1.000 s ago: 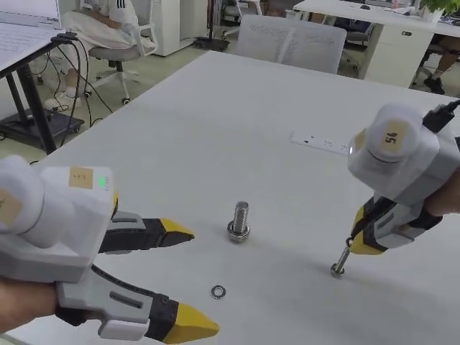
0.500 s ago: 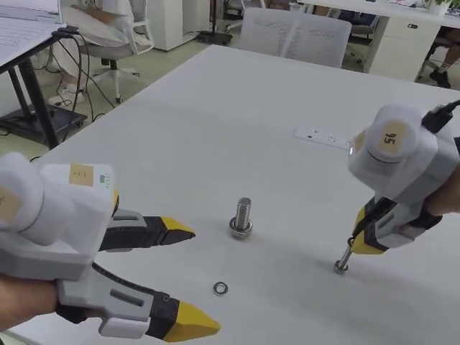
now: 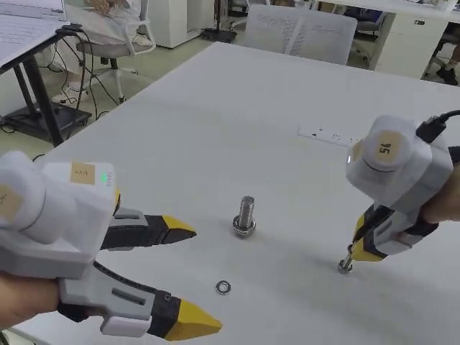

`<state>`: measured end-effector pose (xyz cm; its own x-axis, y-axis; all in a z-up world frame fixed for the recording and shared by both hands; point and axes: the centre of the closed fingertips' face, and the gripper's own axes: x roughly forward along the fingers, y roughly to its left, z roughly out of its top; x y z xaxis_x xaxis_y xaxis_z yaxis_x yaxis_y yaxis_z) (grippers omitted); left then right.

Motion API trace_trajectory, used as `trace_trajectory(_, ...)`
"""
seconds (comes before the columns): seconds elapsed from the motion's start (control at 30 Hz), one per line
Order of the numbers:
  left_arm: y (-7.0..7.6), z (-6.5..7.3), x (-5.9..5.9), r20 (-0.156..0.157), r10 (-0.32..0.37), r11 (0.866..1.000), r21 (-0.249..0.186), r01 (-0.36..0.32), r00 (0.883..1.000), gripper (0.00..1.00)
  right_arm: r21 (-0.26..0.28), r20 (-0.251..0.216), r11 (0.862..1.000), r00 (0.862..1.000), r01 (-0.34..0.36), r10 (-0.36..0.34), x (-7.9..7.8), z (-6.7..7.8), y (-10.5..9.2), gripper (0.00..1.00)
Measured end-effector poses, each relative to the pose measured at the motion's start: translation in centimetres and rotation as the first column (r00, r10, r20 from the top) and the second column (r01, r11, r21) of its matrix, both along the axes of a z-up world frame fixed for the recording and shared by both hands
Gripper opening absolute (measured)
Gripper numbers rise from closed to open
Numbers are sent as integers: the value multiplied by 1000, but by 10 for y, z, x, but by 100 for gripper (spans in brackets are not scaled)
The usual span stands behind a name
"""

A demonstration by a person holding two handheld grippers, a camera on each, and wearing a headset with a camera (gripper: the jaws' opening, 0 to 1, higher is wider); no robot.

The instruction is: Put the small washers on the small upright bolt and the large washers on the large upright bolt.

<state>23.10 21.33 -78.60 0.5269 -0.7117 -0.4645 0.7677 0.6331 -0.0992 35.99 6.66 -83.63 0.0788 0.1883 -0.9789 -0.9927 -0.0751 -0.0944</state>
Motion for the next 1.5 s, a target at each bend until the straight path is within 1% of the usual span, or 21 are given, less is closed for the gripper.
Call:
trace_trajectory(0.3, 0, -2, 1, -8, -2, 1000, 0, 2, 1000, 70, -6, -19, 1000, 1000, 5, -5, 1, -14, 1, 13)
trace_trajectory(0.63, 0, -4, 0, -12, -1, 1000, 2, 1, 1000, 70, -5, -33, 1000, 999, 12, -12, -3, -21, 2, 13)
trace_trajectory(0.97, 1, -5, 0, -13, 2, 1000, 3, -2, 1000, 70, -7, -44, 1000, 999, 16, -16, -4, -26, 2, 14)
trace_trajectory(1.5, 2, -4, -1, -14, 6, 1000, 5, -6, 1000, 70, 1, -47, 1000, 999, 11, -11, -6, -27, 4, 16)
